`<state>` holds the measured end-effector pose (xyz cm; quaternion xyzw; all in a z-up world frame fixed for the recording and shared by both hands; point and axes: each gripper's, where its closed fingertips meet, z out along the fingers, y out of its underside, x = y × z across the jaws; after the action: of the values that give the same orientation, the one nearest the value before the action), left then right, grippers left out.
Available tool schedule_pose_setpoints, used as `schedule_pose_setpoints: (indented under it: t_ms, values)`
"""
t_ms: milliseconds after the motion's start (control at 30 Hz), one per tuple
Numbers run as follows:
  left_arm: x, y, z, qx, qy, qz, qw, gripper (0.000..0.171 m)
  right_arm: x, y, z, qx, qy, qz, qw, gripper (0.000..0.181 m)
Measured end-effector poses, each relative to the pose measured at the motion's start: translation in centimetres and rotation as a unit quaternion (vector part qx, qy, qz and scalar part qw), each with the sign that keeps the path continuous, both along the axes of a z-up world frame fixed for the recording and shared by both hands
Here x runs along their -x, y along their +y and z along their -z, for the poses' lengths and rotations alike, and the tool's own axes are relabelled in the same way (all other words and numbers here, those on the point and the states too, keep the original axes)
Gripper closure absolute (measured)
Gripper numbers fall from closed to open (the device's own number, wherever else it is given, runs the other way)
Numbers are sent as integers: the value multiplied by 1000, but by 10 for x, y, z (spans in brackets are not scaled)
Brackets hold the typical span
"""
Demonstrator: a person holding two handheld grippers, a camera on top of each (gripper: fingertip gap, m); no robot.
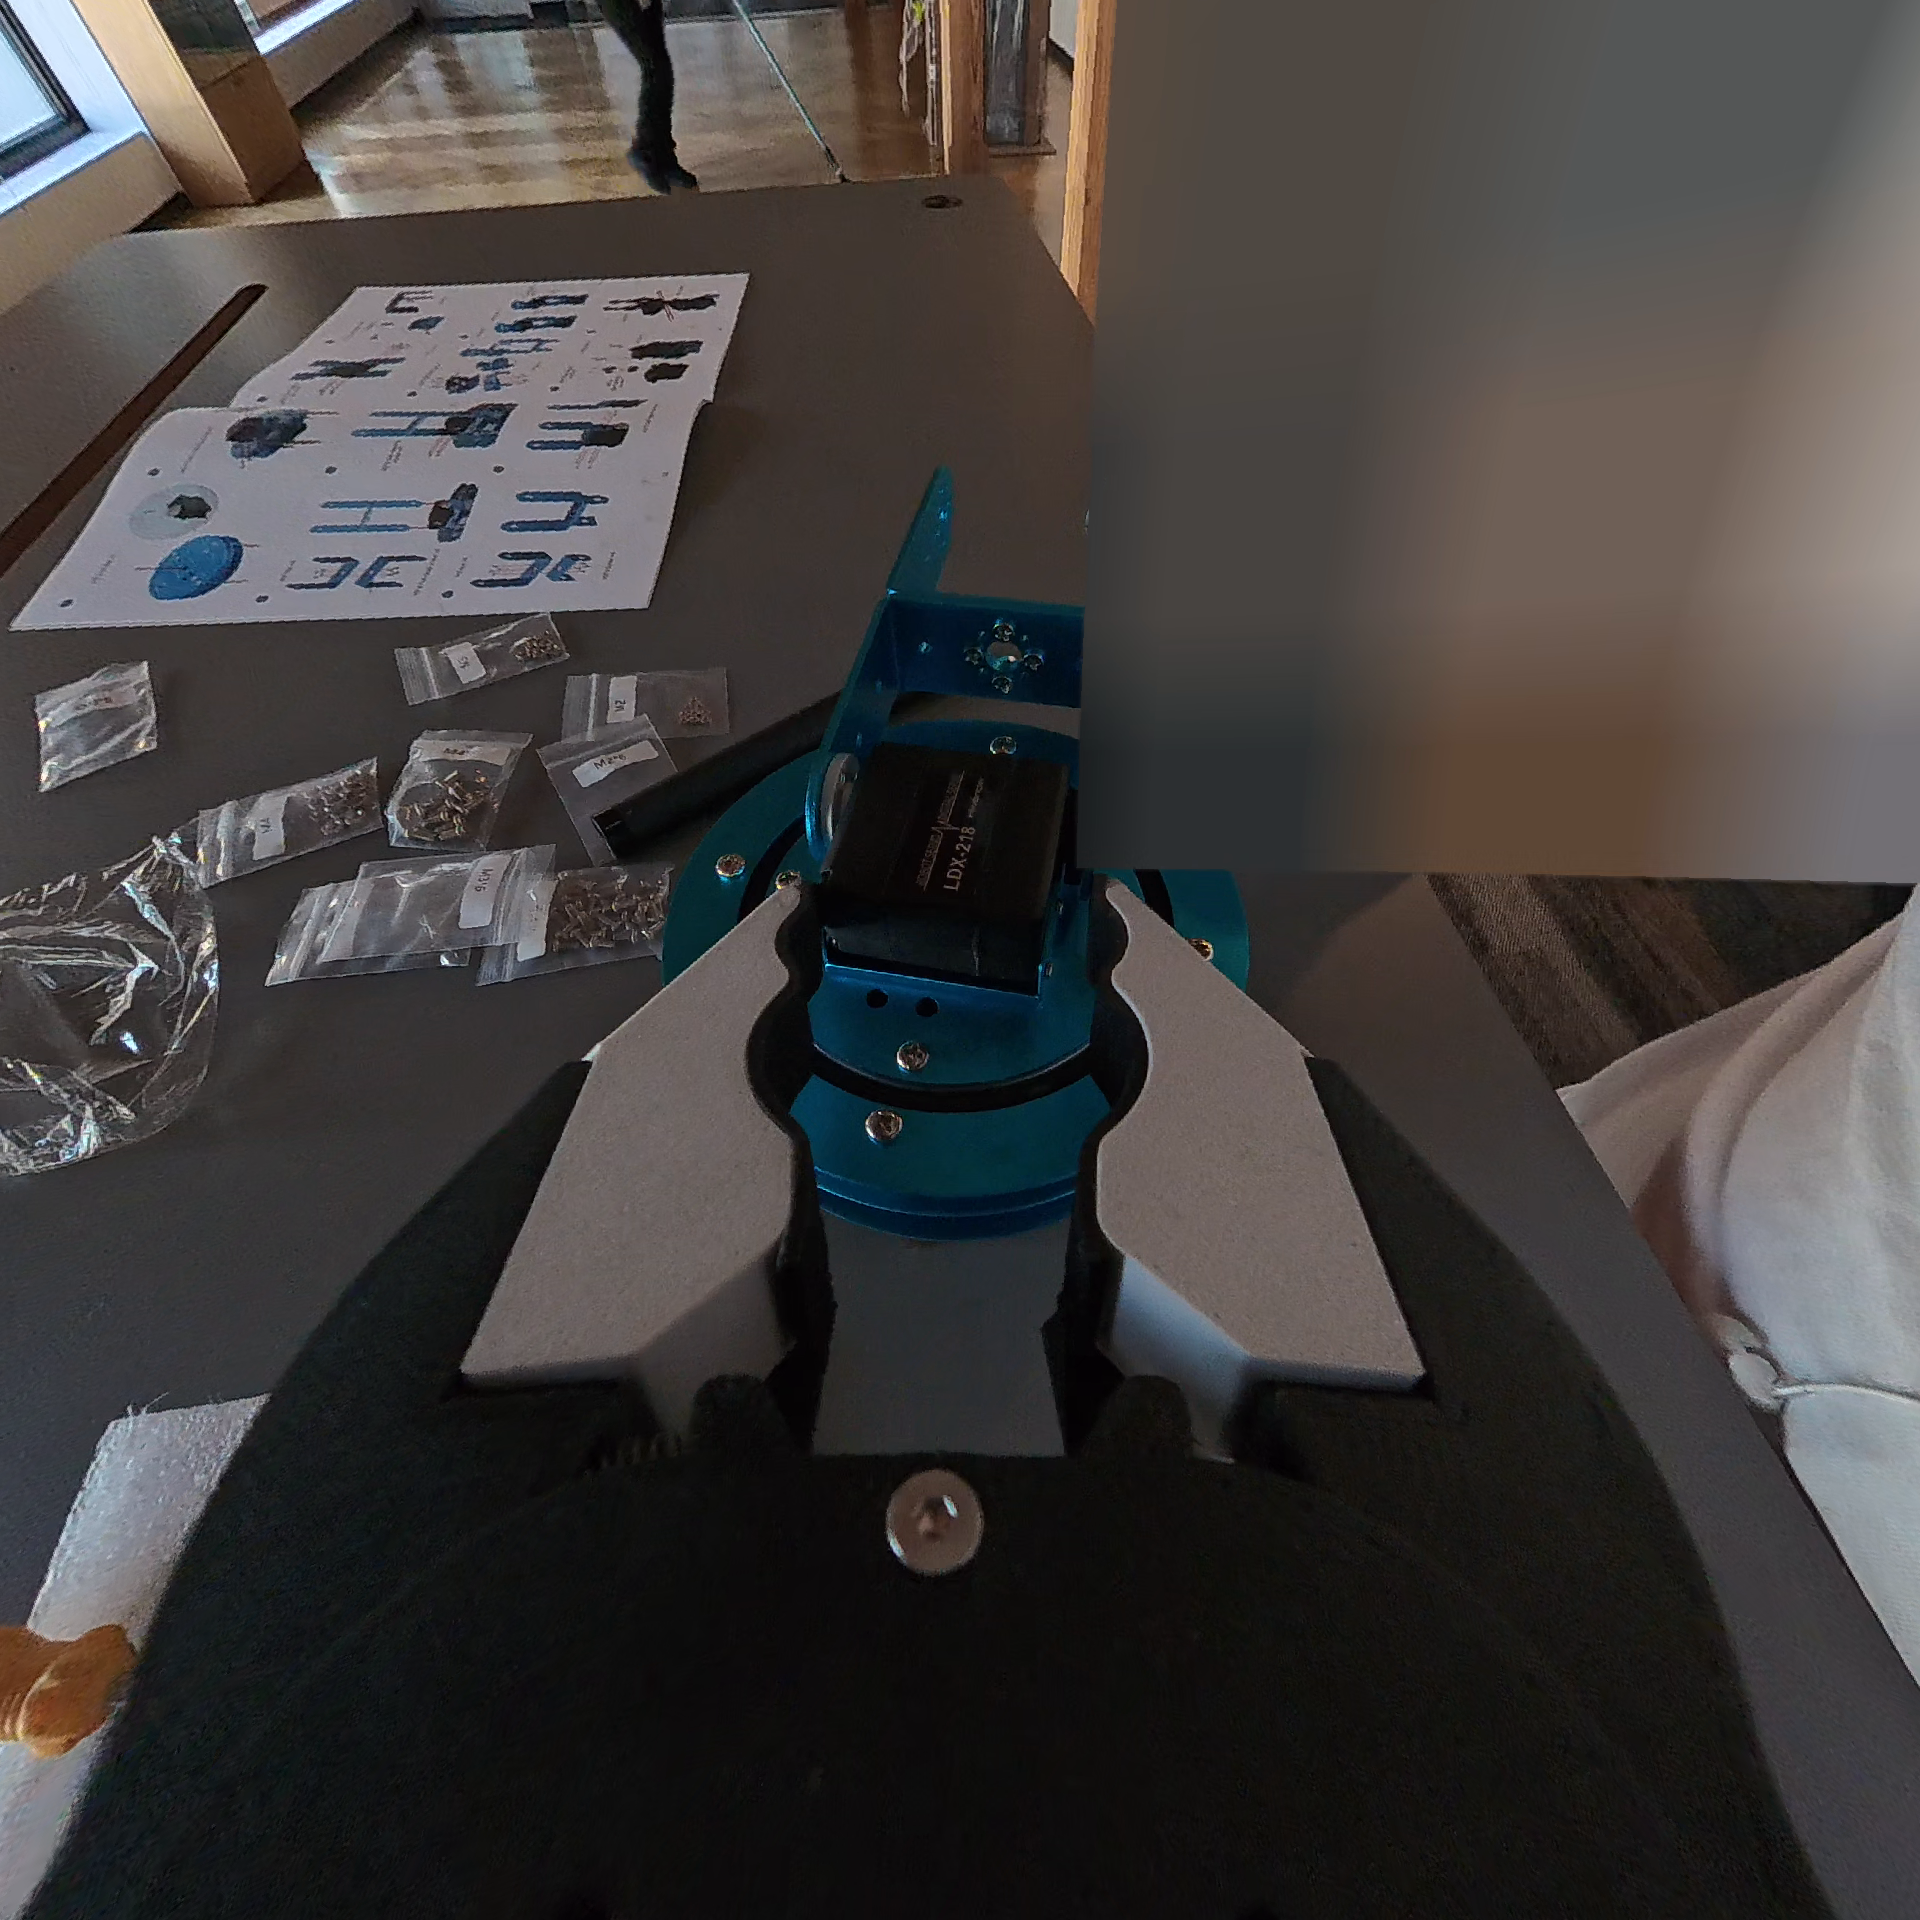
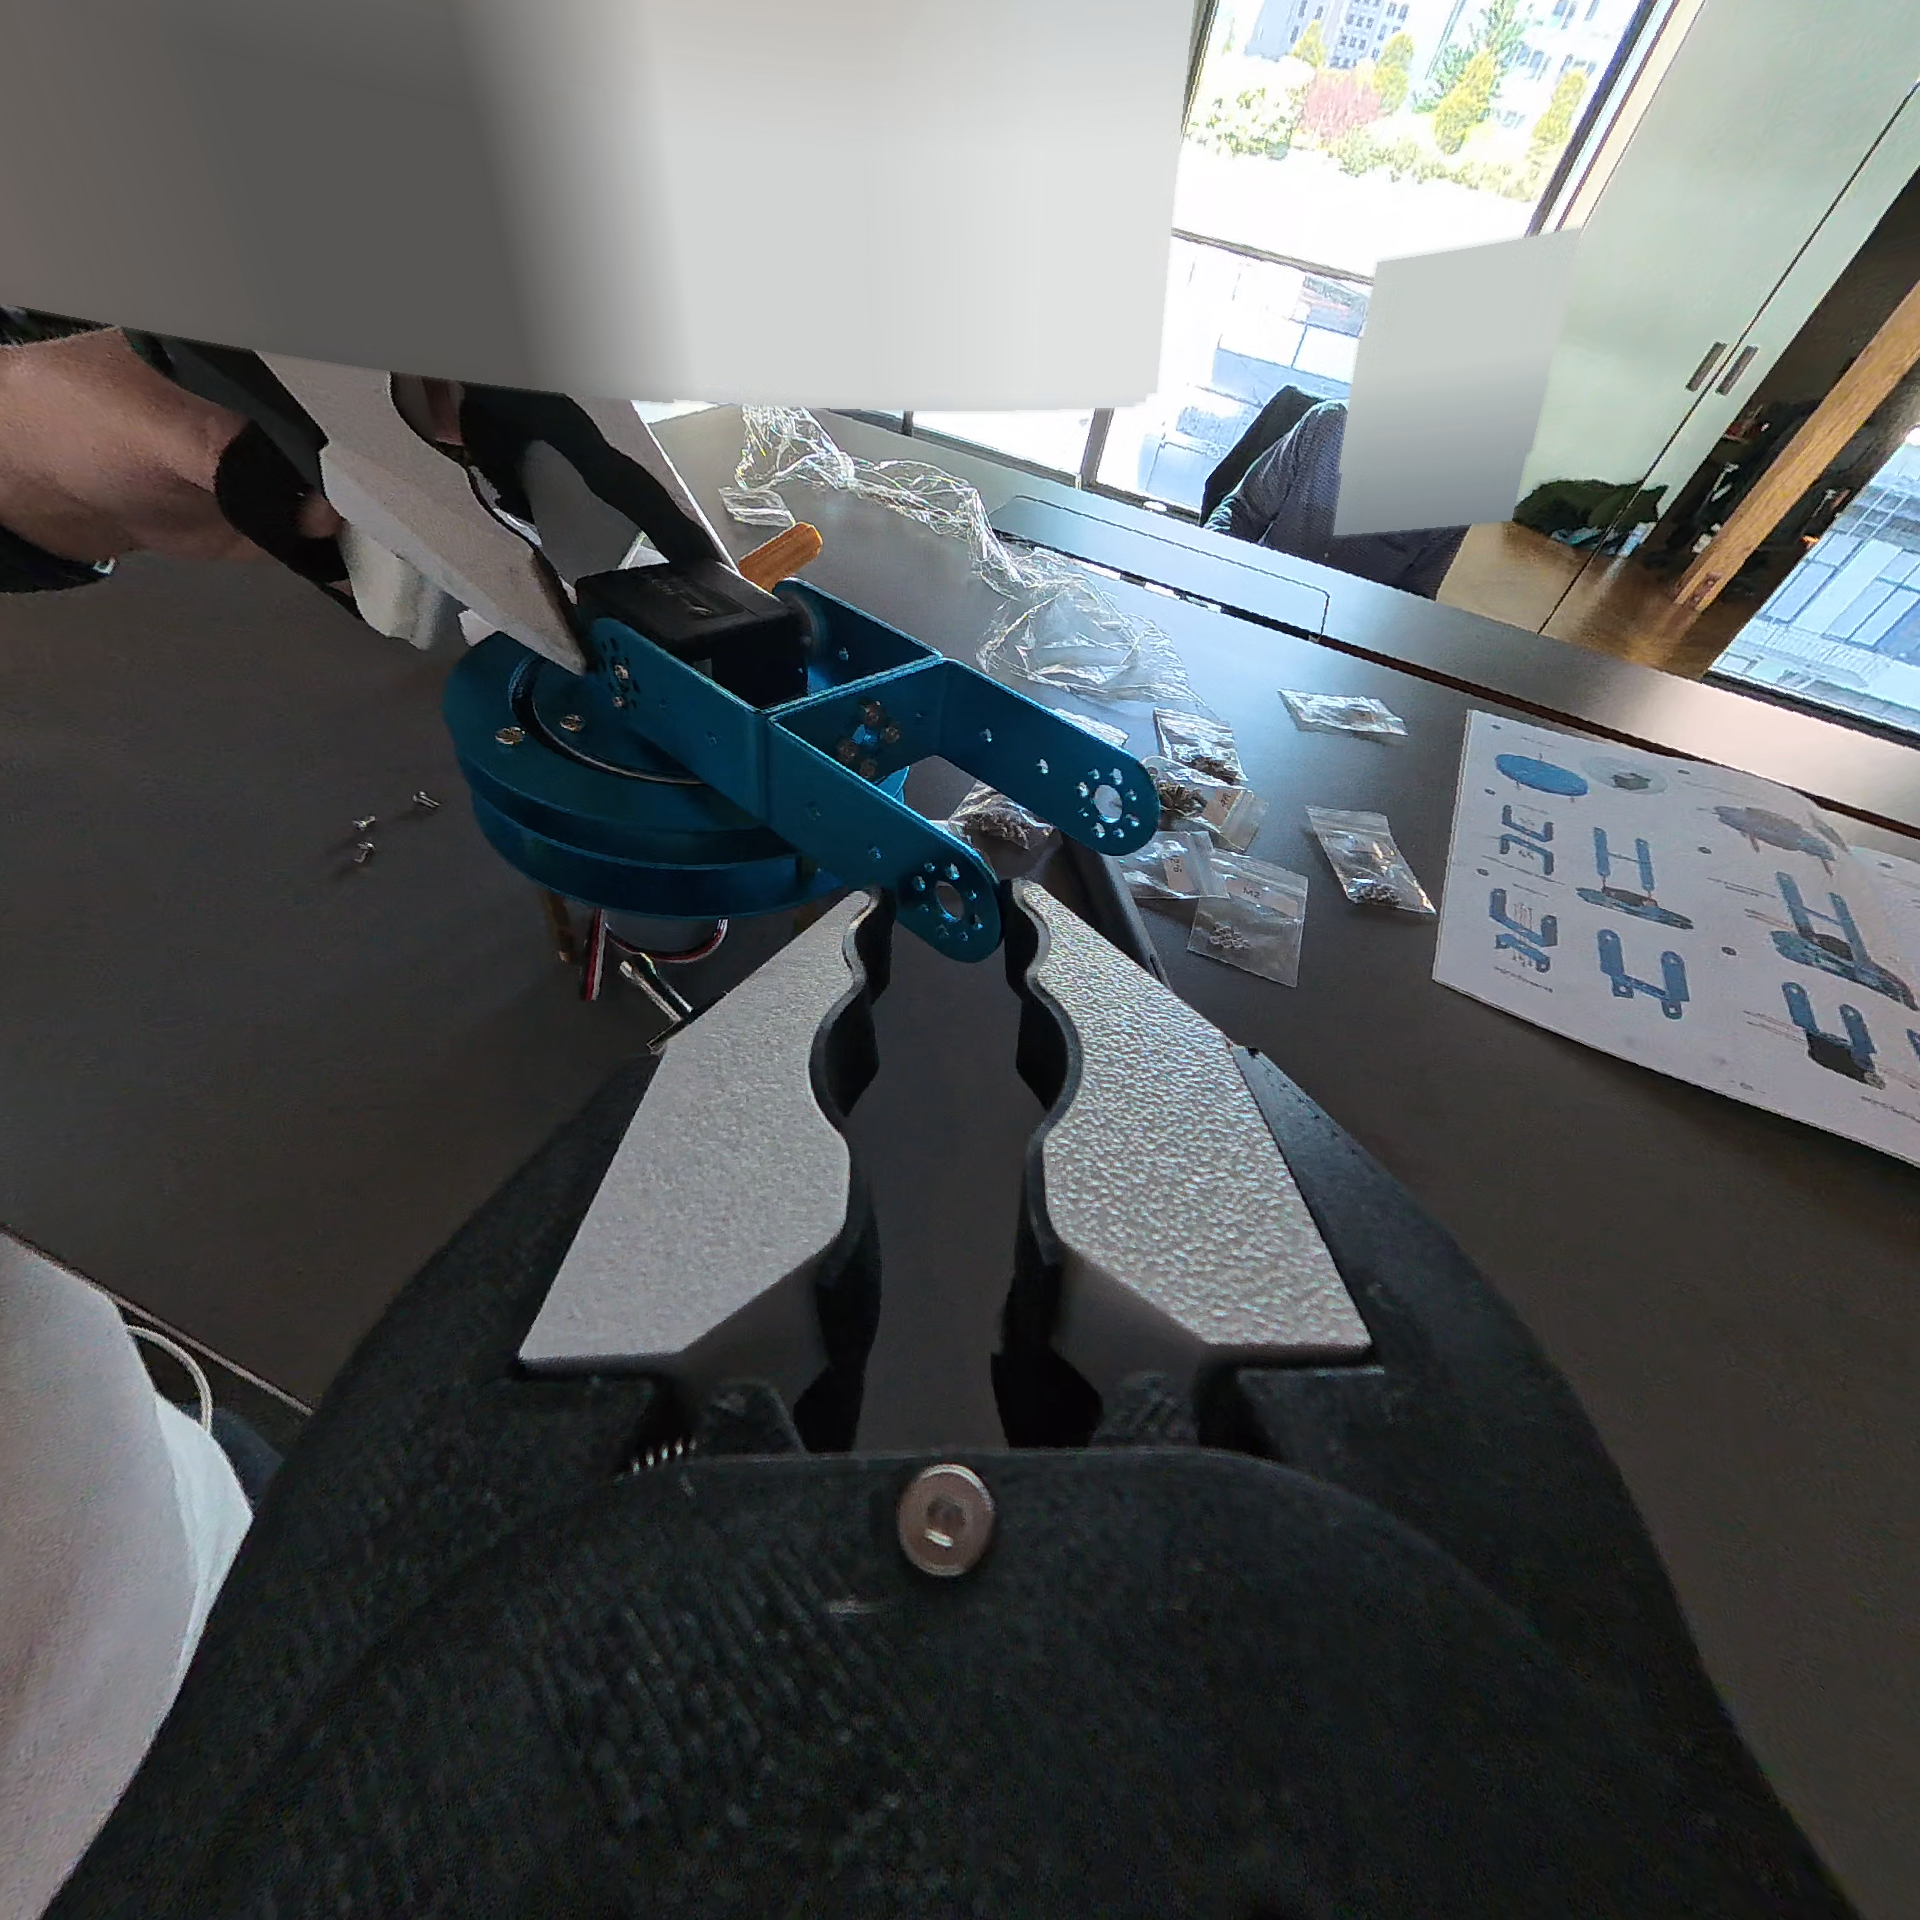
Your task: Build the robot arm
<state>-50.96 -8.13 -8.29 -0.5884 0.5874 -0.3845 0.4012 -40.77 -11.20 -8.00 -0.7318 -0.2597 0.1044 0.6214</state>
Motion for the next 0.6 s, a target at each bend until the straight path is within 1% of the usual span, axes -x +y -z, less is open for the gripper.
schedule_pose_setpoints:
  t_ms: [600]
  values:
    - [-1, -1, 0, 13, -24, 0, 1000, 121, 1, -4, -1, -31, -18, 28, 999, 159]
